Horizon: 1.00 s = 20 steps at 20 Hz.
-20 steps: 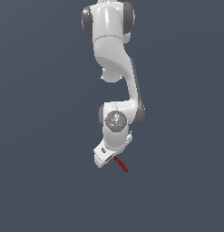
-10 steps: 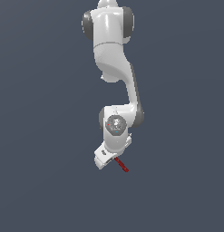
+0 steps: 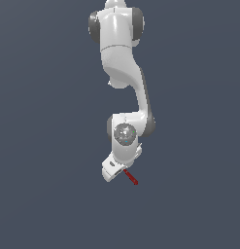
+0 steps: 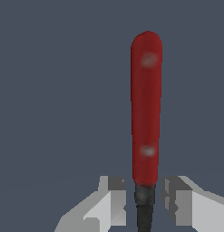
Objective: Pick up the object and move it to a goal position.
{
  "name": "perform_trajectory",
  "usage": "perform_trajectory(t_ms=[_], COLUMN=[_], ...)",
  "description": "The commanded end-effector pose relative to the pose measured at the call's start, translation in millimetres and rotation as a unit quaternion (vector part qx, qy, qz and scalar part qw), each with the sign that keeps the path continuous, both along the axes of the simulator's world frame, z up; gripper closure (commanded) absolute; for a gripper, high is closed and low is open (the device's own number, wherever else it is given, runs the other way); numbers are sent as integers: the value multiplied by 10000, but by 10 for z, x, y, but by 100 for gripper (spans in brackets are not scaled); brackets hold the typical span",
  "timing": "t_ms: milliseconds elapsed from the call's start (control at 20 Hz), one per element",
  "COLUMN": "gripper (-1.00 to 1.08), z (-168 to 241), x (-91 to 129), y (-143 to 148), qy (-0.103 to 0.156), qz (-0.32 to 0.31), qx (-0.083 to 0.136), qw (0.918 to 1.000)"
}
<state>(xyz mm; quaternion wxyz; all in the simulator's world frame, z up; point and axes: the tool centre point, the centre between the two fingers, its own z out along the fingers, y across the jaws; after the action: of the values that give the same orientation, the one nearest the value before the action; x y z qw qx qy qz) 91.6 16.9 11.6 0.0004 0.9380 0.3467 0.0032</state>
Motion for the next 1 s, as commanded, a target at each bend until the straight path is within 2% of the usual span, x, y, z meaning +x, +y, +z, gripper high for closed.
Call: perform_trajectory(t_ms=[0, 500, 950], gripper=[108, 108, 108], z=[-18, 105, 407], x=[-18, -174, -559], y=[12, 151, 493], qy=[19, 19, 21], qz=[4, 4, 0], qx=[4, 4, -2], qw=[10000, 10000, 10000])
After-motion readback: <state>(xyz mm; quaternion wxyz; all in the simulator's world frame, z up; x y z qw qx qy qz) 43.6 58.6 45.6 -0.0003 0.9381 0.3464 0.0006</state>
